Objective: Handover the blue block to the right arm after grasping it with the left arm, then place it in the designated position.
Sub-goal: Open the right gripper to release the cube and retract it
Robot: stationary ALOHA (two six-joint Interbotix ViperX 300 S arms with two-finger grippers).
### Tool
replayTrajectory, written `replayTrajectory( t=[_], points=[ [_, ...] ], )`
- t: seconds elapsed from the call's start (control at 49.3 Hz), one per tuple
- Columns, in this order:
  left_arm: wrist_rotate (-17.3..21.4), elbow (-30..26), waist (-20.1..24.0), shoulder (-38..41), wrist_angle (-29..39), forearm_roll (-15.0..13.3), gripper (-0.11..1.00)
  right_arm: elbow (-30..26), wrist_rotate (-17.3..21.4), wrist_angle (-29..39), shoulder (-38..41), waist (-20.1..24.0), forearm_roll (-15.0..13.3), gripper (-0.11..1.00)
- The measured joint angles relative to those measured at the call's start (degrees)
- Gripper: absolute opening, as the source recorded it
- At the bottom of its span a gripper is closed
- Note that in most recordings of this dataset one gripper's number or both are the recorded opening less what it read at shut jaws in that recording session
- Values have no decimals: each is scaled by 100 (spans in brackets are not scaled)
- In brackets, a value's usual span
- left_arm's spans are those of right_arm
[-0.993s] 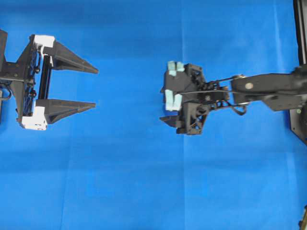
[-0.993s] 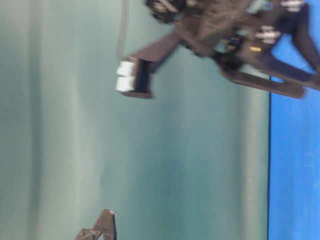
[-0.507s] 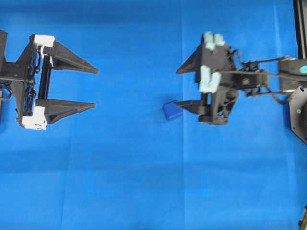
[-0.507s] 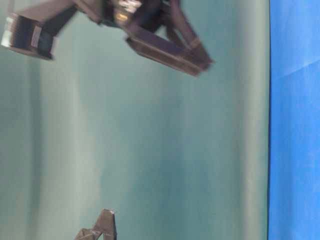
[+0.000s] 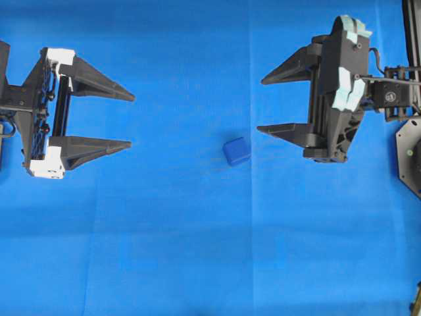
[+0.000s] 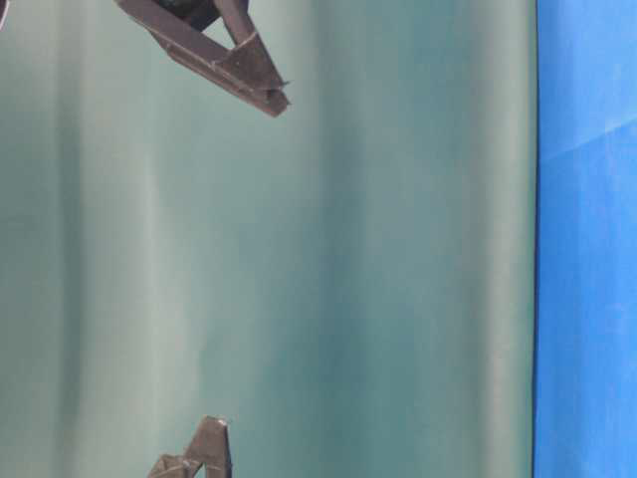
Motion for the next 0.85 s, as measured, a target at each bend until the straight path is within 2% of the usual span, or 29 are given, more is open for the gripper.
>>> replayTrajectory(
  t=[0.203,0.426,0.669,0.851],
  points=[
    [9,0,9,0,-9,0,91,132,0,-686,-158,0,-97,83],
    [0,0,0,0,-9,0,91,536,0,-1696,-668,0,-158,83],
    [18,0,9,0,-9,0,91,1037,0,-2347,-958,0,-149,83],
    [18,-9,0,0,-9,0,91,1187,0,-2610,-967,-9,-149,83]
  ],
)
